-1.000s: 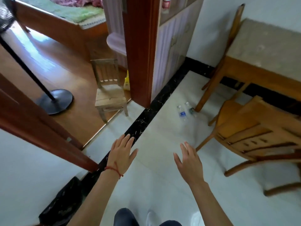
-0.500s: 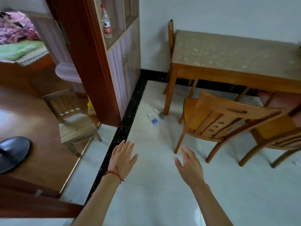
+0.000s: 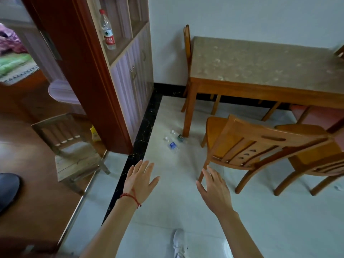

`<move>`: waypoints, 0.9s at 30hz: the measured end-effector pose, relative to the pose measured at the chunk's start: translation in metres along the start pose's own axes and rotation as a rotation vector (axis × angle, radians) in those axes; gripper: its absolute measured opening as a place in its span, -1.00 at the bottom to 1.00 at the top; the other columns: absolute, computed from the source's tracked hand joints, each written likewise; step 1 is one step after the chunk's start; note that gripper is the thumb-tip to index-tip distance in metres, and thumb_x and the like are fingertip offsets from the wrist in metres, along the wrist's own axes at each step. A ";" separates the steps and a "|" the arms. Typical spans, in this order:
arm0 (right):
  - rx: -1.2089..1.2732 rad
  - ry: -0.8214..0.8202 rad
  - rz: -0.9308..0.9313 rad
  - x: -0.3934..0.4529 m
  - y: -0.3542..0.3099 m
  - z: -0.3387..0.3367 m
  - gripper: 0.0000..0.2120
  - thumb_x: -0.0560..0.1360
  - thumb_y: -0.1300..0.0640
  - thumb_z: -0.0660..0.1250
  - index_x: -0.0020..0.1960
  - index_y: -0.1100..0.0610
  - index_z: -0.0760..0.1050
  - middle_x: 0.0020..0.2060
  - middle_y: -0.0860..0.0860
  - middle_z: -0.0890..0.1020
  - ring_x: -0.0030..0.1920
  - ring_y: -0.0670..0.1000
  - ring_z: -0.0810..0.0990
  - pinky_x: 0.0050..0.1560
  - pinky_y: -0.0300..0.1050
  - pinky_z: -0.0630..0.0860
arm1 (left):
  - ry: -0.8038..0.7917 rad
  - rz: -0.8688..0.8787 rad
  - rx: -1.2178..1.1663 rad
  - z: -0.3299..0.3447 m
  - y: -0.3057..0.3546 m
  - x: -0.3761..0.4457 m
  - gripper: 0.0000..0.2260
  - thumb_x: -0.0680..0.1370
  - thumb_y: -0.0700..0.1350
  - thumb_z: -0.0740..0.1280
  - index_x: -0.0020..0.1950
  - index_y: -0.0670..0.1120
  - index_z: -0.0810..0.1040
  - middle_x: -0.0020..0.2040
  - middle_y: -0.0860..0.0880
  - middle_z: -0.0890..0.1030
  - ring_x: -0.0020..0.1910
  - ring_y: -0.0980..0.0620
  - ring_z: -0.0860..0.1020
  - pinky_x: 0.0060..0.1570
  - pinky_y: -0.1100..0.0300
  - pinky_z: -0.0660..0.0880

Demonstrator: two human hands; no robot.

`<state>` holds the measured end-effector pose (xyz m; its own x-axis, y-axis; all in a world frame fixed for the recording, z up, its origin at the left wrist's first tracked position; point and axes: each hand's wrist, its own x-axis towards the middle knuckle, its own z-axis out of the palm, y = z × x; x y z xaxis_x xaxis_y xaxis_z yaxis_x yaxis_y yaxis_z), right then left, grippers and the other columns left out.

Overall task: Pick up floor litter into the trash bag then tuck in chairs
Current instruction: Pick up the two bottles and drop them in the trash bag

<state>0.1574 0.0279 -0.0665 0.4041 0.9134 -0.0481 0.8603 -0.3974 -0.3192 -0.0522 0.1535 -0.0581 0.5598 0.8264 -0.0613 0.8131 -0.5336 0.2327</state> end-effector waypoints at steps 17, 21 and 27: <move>0.048 -0.079 -0.048 0.211 0.021 -0.023 -0.49 0.57 -0.08 0.09 0.45 0.12 0.18 0.46 0.03 0.21 0.46 0.03 0.15 0.39 -0.07 0.17 | -0.044 -0.083 0.025 -0.014 0.004 0.202 -0.45 0.47 0.18 0.05 0.21 -0.16 0.53 0.17 -0.14 0.60 0.19 -0.17 0.53 0.11 -0.09 0.47; 0.010 -0.088 -0.024 0.271 0.017 -0.013 -0.49 0.57 -0.09 0.09 0.44 0.13 0.19 0.45 0.05 0.24 0.45 0.06 0.19 0.37 -0.04 0.23 | -0.051 -0.052 -0.011 -0.014 -0.014 0.263 -0.39 0.47 0.20 -0.02 0.31 -0.15 0.45 0.28 -0.16 0.51 0.31 -0.17 0.42 0.27 -0.09 0.33; 0.025 -0.041 0.025 0.365 0.002 -0.006 -0.48 0.49 -0.13 0.05 0.21 0.22 0.47 0.14 0.16 0.58 0.13 0.19 0.58 -0.03 -0.01 0.56 | -0.037 0.016 -0.005 -0.025 -0.045 0.363 -0.33 0.46 0.23 -0.12 0.42 -0.12 0.30 0.41 -0.13 0.35 0.43 -0.12 0.23 0.39 -0.01 0.14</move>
<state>0.3090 0.3601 -0.0788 0.4121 0.9061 -0.0954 0.8418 -0.4187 -0.3407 0.1103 0.4823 -0.0668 0.5781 0.8106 -0.0934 0.8034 -0.5454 0.2389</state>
